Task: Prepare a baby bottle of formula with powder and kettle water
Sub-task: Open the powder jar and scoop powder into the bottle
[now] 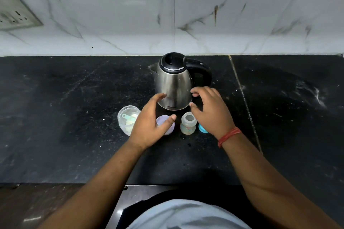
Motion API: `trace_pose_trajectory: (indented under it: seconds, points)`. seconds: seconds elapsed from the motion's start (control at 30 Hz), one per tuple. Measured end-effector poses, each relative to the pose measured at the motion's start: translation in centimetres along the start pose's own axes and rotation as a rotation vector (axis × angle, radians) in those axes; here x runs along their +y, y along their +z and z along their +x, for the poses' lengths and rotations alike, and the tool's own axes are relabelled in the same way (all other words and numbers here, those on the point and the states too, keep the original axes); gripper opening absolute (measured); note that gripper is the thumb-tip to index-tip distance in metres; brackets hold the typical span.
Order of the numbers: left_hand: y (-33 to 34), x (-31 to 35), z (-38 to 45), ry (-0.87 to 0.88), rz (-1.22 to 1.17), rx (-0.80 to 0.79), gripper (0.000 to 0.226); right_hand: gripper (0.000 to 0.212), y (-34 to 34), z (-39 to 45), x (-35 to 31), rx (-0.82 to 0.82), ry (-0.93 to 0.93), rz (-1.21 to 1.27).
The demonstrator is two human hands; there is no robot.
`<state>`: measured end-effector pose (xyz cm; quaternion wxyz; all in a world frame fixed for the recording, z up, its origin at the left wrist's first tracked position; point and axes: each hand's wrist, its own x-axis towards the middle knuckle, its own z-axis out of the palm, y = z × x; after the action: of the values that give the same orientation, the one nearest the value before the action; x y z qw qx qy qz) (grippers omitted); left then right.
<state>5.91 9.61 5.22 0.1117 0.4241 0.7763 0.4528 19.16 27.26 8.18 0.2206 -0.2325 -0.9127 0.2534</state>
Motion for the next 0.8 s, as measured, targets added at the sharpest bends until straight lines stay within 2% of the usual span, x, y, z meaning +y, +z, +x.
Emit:
trace_pose_trajectory:
  seconds: [0.2, 0.43, 0.63, 0.8]
  points:
    - [-4.1, -1.9, -1.1, -0.044, 0.039, 0.105, 0.080, 0.034, 3.9, 0.8, -4.4, -0.098, -0.112, 0.054]
    - [-6.7, -6.4, -3.6, -0.238, 0.027, 0.155, 0.094, 0.039, 9.4, 1.2, -7.0, -0.335, -0.039, 0.158]
    - [-7.1, -8.8, -4.4, -0.349, 0.032, 0.076, 0.107, 0.040, 12.5, 1.8, -7.6, -0.444, 0.111, 0.208]
    - [-6.6, -9.8, -3.9, -0.390, 0.040, -0.038, 0.112, 0.041, 13.5, 1.7, -8.1, -0.476, 0.145, 0.233]
